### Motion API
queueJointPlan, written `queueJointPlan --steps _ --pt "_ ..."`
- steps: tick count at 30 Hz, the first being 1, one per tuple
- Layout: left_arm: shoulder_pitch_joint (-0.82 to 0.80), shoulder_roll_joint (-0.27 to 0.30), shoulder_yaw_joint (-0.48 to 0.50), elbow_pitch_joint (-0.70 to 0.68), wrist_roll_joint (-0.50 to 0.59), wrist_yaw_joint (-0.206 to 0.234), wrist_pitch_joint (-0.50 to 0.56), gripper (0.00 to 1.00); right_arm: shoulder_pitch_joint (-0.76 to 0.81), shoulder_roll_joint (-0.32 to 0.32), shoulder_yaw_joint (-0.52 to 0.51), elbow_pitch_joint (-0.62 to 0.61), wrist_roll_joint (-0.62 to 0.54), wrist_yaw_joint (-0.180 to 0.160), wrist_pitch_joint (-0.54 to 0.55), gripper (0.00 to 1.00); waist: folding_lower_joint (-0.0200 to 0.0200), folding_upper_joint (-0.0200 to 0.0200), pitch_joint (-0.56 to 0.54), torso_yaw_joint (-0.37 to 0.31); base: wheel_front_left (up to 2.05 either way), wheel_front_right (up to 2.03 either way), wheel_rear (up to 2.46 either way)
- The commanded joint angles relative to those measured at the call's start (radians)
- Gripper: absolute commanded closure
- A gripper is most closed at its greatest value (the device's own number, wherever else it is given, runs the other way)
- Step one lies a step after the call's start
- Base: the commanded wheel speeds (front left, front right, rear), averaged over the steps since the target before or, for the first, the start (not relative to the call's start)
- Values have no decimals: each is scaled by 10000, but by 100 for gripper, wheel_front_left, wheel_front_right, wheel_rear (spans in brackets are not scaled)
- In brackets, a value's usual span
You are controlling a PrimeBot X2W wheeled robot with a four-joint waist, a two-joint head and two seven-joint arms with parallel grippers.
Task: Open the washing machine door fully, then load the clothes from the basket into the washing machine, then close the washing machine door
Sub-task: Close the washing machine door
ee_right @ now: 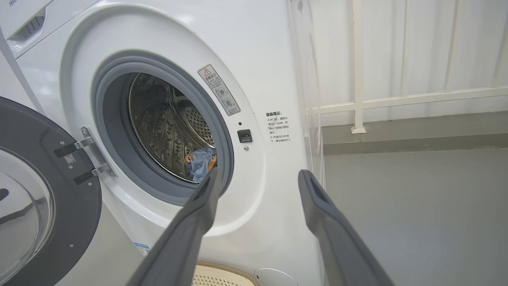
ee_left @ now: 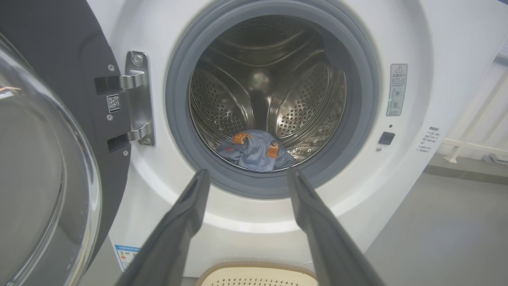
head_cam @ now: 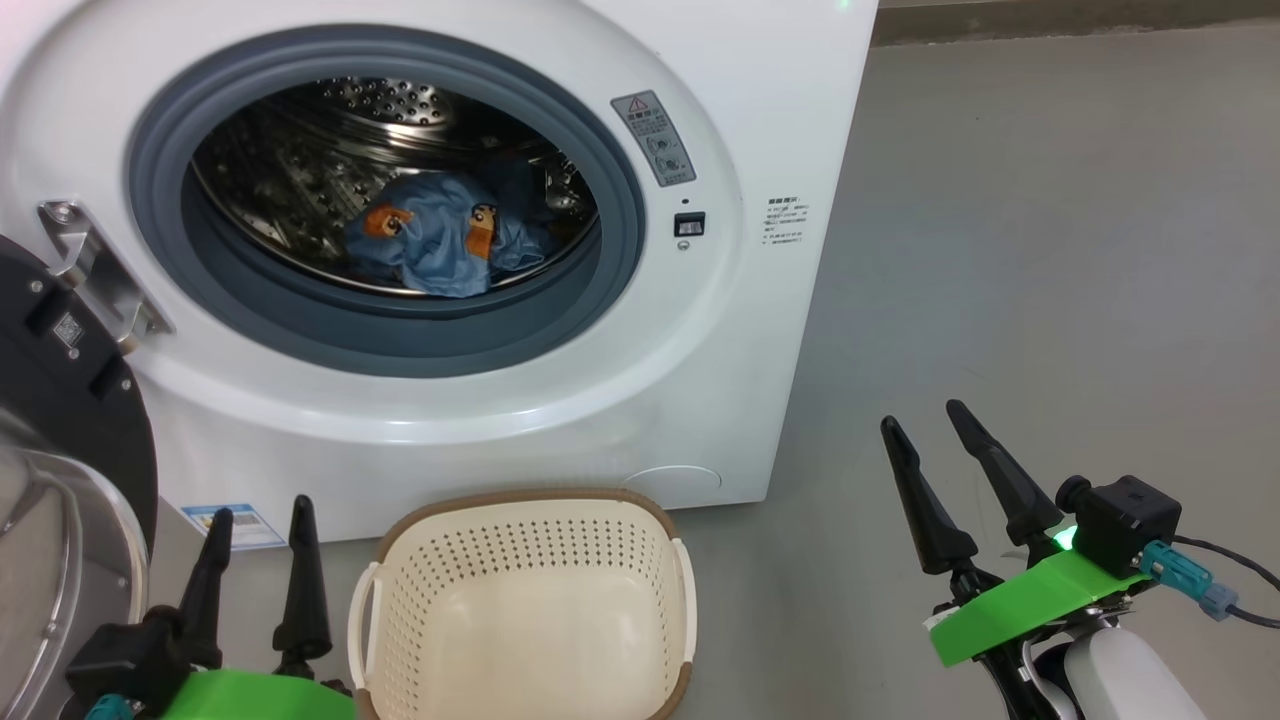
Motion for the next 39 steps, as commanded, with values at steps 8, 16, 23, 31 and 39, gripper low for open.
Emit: queueJointPlan --steps 8,16,23,31,39 --pt "-62 132 424 -394 187 43 -63 0 -34 -37 185 -223 58 16 -48 0 0 -1 -22 13 -112 112 0" --pt "-68 96 447 -377 190 27 -63 0 -59 -60 180 -193 62 16 -48 0 0 -1 -27 32 -169 169 0" --pt "-41 65 487 -360 241 18 -63 0 -43 -50 205 -162 76 16 -48 0 0 -1 -71 21 -75 75 0" --pt "-59 49 486 -335 347 8 -63 0 -5 -21 190 -192 42 16 -48 0 0 -1 -66 23 -1 1 0" --pt "-86 31 521 -297 371 -4 -63 0 -3 -40 188 -173 68 16 -48 0 0 -1 -78 48 0 0 0"
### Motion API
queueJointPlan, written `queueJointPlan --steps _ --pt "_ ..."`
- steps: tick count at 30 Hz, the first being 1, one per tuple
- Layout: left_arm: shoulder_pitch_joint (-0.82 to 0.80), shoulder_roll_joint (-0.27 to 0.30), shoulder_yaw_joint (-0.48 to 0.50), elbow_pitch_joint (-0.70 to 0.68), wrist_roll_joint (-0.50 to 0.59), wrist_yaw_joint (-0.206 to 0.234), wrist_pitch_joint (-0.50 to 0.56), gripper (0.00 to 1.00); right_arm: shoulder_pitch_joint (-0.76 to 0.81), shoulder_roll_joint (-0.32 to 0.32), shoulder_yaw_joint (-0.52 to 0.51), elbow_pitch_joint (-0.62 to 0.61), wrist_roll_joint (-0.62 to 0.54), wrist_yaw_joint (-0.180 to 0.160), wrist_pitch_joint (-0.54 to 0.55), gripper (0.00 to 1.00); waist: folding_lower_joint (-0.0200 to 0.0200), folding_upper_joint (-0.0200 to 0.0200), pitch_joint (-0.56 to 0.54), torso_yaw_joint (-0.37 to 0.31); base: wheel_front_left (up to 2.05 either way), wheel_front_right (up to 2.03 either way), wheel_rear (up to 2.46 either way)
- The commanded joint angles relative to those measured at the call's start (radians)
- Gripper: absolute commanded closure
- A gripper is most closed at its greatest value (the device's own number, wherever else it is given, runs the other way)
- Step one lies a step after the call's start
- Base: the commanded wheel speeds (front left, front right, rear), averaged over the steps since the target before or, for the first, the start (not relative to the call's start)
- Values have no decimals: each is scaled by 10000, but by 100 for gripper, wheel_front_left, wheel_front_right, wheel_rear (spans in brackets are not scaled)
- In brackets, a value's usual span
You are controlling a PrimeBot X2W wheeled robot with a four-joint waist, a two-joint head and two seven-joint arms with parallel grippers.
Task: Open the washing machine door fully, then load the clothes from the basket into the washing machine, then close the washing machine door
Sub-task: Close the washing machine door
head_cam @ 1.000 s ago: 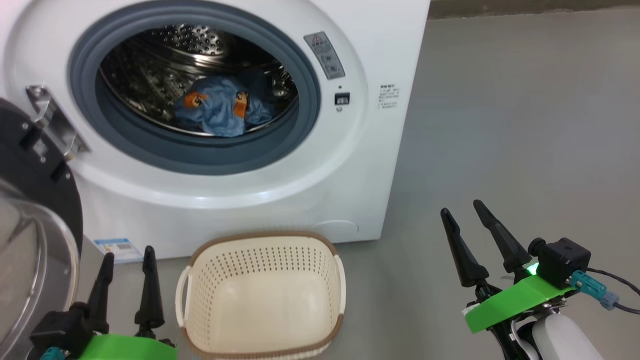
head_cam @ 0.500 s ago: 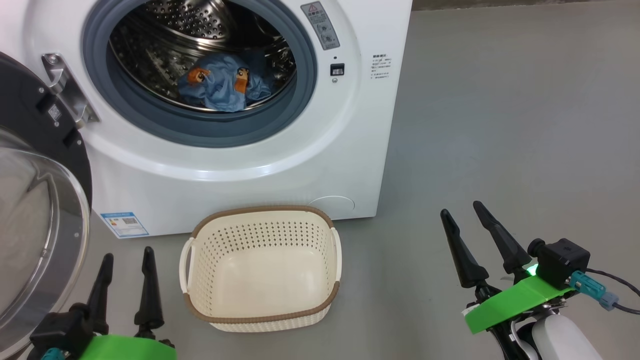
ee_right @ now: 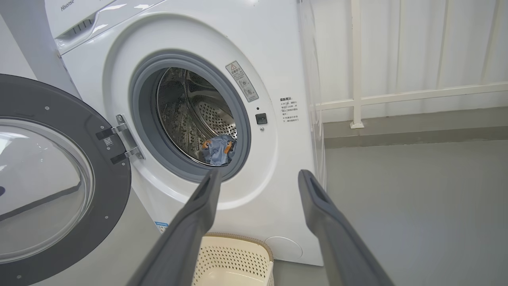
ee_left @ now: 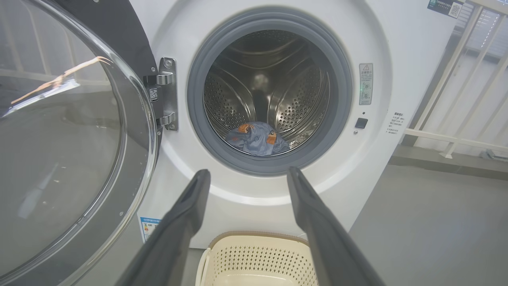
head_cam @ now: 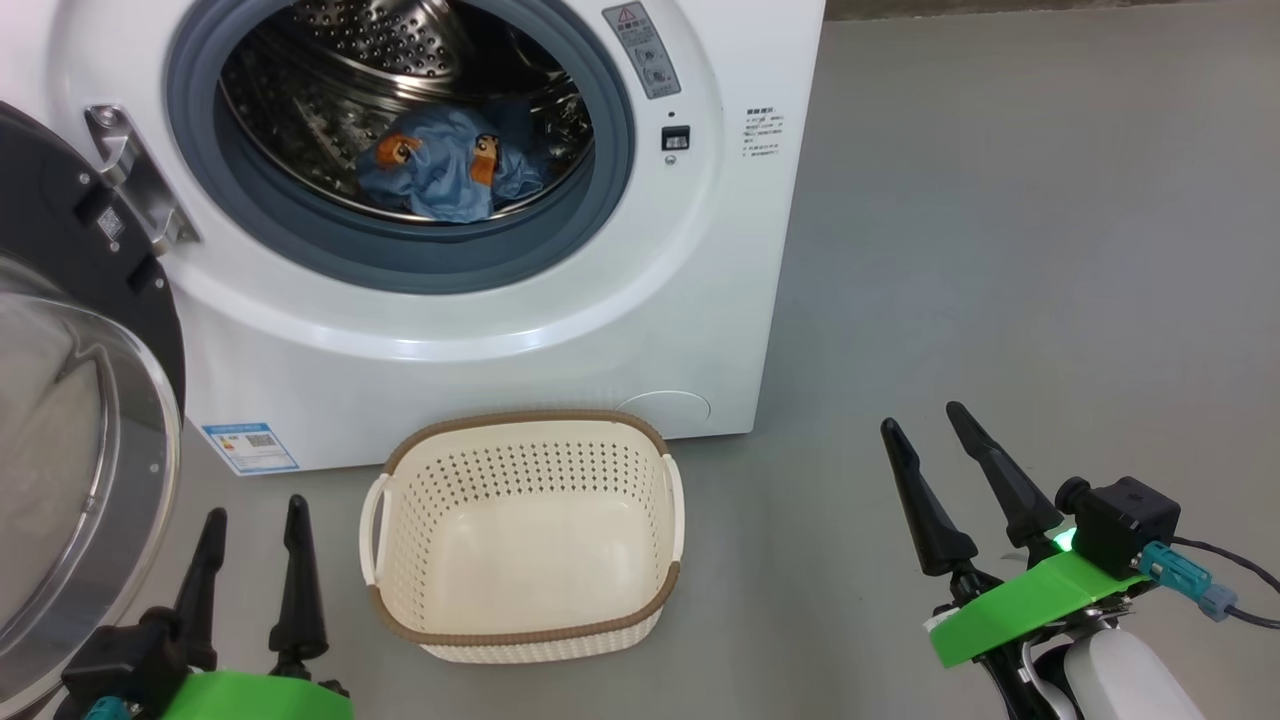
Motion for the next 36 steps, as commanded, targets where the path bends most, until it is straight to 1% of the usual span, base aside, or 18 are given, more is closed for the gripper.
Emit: queueJointPlan --steps 1,9,15,19,36 --pt "-132 101 374 -197 127 -6 -63 0 -9 -47 193 -225 71 16 -48 0 0 0 -3 8 0 0 0" --pt "-144 89 390 -181 212 -13 -63 0 11 -69 174 -208 76 16 -48 0 0 0 -21 103 0 0 0" --pt "-142 79 415 -101 307 45 -63 0 33 -82 195 -192 70 16 -48 0 0 0 -57 456 0 0 0" --pt "-141 73 495 -57 499 283 -63 0 52 -111 250 -165 69 16 -48 0 0 0 -76 794 0 0 0" --pt "-47 44 532 160 871 848 -63 0 103 -192 391 -21 114 16 -48 0 0 0 -253 2692 0 0 0"
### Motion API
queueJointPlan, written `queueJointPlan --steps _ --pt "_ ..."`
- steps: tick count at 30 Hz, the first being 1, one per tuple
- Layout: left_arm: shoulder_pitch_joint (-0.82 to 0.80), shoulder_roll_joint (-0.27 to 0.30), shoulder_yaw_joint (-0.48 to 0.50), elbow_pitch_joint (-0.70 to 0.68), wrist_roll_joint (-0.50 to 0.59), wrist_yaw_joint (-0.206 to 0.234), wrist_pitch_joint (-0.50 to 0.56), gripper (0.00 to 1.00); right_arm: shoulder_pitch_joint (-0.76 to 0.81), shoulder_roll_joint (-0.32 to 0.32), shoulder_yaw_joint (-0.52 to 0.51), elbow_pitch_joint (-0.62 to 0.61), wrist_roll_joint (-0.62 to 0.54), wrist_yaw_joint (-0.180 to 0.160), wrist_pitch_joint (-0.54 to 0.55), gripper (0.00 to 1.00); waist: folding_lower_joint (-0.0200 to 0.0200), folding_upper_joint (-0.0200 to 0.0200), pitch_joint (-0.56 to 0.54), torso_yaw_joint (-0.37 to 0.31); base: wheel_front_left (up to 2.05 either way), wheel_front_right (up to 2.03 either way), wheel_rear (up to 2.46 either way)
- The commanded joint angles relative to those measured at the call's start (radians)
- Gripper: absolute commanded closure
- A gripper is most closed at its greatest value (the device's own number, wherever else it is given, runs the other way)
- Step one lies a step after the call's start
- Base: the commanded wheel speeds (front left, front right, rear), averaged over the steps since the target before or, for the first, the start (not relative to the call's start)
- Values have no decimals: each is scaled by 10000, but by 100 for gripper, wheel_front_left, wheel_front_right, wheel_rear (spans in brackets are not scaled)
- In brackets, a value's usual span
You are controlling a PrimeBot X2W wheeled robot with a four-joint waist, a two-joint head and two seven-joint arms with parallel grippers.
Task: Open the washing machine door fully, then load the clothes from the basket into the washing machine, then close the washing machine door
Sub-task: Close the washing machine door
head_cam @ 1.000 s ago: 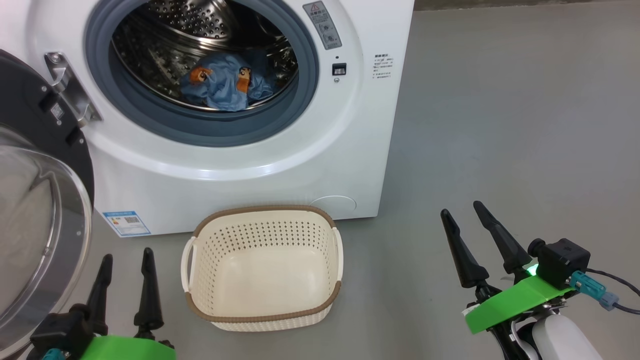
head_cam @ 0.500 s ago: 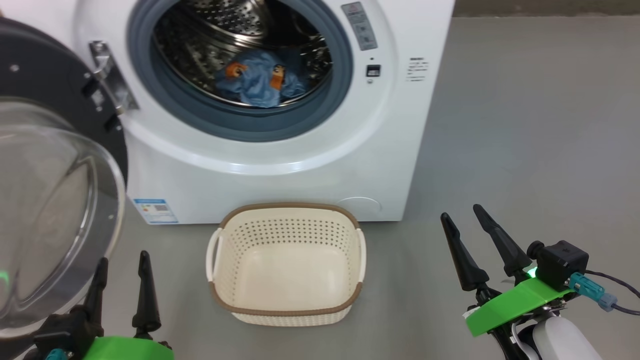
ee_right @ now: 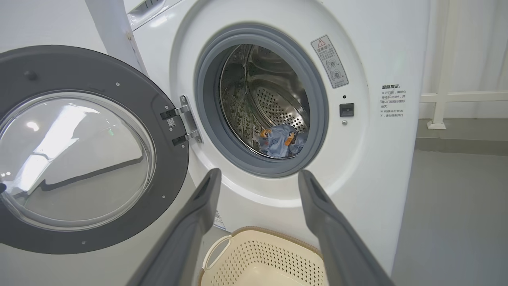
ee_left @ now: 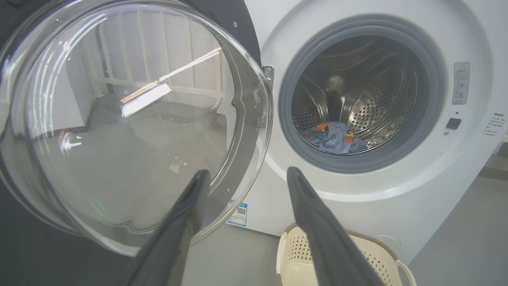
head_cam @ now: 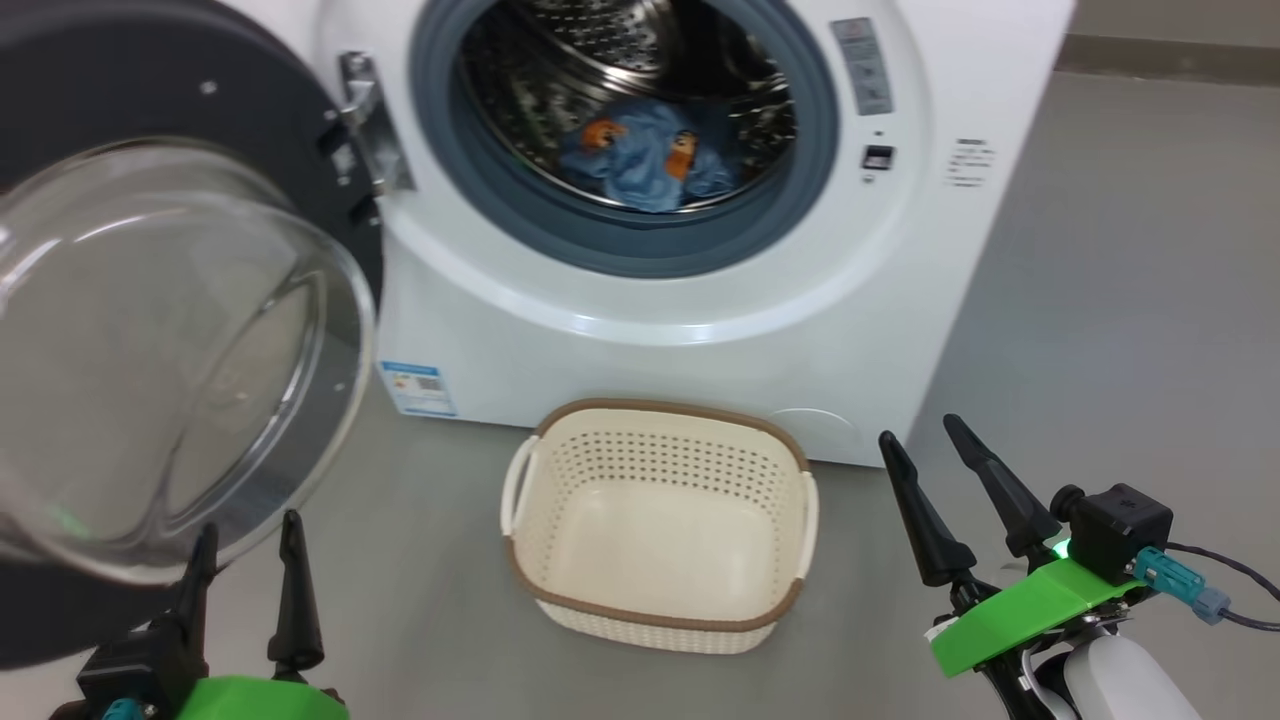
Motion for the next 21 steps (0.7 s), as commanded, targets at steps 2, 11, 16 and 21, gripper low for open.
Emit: queueJointPlan --steps 2,11,16,21 --pt "-45 118 348 -166 155 129 -63 0 72 -41 237 -217 94 16 -48 0 0 0 -66 659 0 0 0" --pt "5 112 369 -92 242 385 -63 0 126 3 193 -244 78 16 -48 0 0 0 -104 1516 0 0 0" --pt "-40 110 454 -99 342 618 -63 0 151 46 167 -263 19 16 -48 0 0 0 -83 1850 0 0 0" --pt "-20 106 510 -142 206 701 -63 0 165 23 159 -234 34 16 -48 0 0 0 -106 2045 0 0 0"
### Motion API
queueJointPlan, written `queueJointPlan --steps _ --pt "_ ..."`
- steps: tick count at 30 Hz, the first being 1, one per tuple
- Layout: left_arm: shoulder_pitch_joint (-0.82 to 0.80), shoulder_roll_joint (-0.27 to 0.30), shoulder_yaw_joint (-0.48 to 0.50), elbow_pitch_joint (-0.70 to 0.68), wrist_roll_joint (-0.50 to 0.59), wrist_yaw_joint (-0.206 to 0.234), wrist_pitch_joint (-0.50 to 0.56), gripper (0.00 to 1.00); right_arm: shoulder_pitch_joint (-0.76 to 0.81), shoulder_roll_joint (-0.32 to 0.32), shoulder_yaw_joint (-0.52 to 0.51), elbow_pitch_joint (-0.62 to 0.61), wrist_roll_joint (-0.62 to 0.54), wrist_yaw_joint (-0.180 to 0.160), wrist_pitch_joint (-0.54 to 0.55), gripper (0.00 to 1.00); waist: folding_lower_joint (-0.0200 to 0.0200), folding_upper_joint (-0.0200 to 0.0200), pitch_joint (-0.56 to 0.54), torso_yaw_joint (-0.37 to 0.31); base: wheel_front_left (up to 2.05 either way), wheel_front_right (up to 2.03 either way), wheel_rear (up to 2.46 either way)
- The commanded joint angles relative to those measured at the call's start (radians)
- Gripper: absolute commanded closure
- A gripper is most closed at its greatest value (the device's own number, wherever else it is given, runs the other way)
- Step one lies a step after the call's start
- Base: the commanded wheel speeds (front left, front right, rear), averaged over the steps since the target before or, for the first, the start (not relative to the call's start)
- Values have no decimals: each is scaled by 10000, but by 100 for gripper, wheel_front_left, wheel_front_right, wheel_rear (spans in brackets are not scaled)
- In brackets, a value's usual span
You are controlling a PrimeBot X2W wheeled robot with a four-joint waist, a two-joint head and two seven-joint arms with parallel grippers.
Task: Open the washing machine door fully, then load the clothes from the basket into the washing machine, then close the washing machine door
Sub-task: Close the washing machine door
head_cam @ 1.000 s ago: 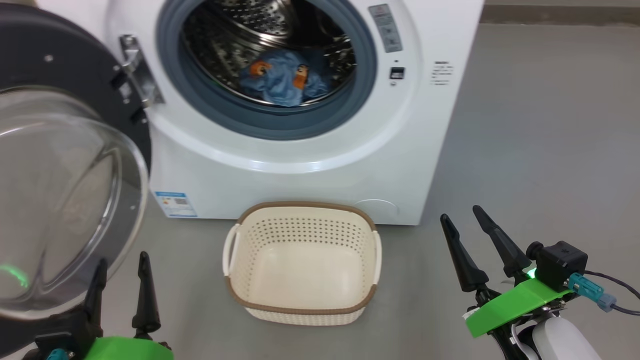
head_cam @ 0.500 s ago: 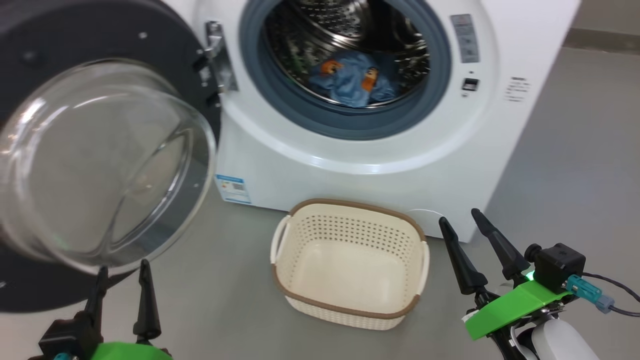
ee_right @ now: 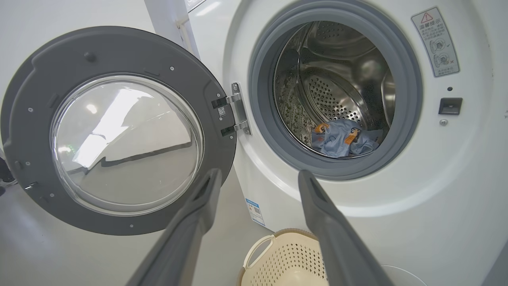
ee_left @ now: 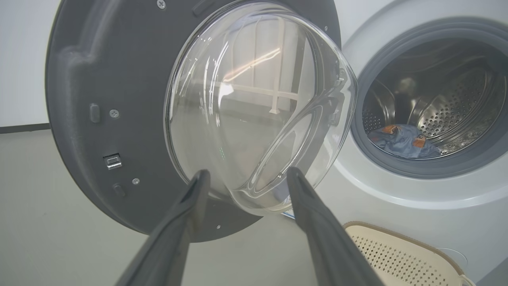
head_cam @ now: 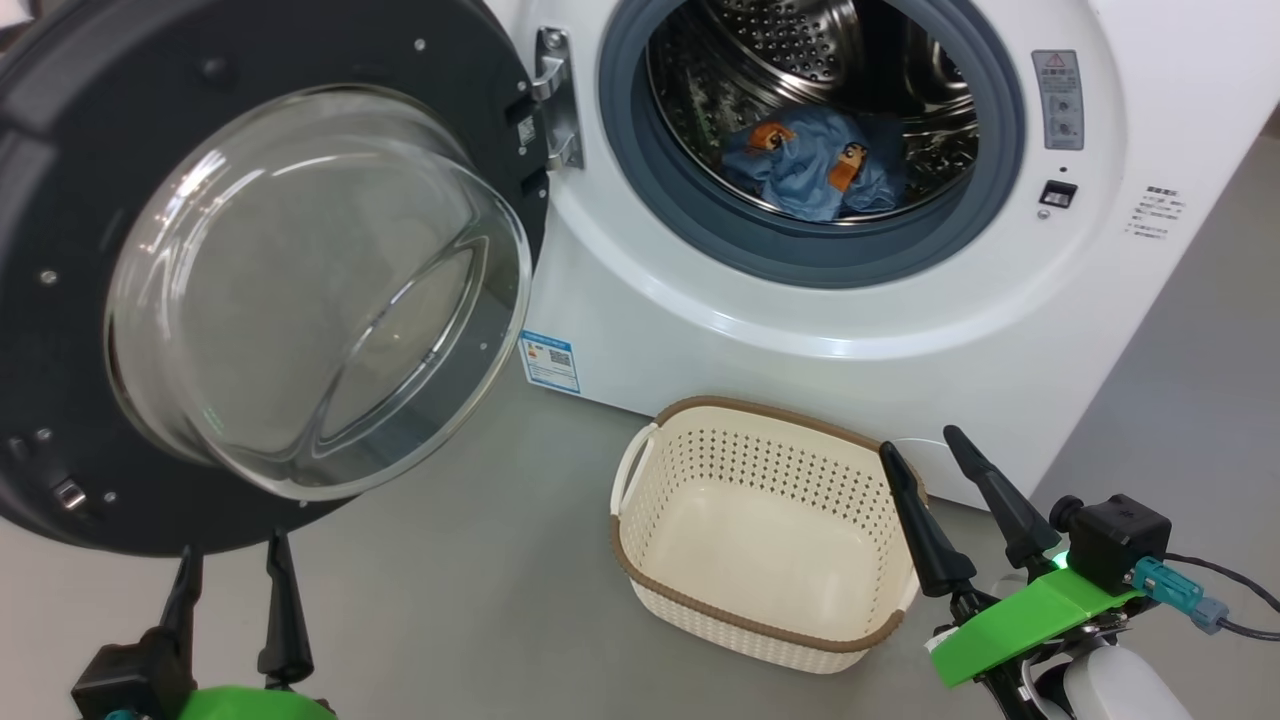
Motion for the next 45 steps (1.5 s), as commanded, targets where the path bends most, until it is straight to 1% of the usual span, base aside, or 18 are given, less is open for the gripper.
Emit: queueJointPlan --steps 1,8,21,34,35,36,37,38,39,40,45 --pt "-171 125 343 -257 -41 51 -63 0 2 -14 181 -232 31 16 -48 0 0 0 -20 65 0 0 0" --pt "-128 122 313 -212 -141 52 -63 0 -13 -27 199 -214 59 16 -48 0 0 0 -50 158 0 0 0" --pt "-107 121 297 -295 -179 61 -63 0 -46 -57 271 -201 95 16 -48 0 0 0 -5 45 0 0 0" --pt "-81 120 281 -308 -197 50 -63 0 -1 -37 248 -195 117 16 -48 0 0 0 -103 81 0 0 0" --pt "-78 120 284 -313 -199 44 -63 3 2 -36 247 -194 118 16 -48 0 0 0 -104 83 0 0 0" --pt "-75 120 288 -319 -205 36 -63 22 3 -36 247 -194 120 16 -48 0 0 0 -101 84 0 0 0" --pt "-75 120 293 -327 -214 26 -63 50 4 -36 247 -194 119 16 -48 0 0 0 -98 85 0 0 0" --pt "-77 120 296 -338 -222 12 -63 61 4 -36 247 -195 119 16 -48 0 0 0 -95 87 0 0 0" --pt "-81 121 300 -352 -225 -3 -63 93 6 -35 245 -193 118 16 -48 0 0 0 -95 88 0 0 0" --pt "-91 131 305 -381 -224 -26 -63 100 8 -33 246 -191 117 16 -48 0 0 0 -95 89 0 0 0" --pt "-212 307 401 -614 -246 -173 -63 100 23 -22 222 -201 110 16 -48 0 0 0 -115 99 0 0 0"
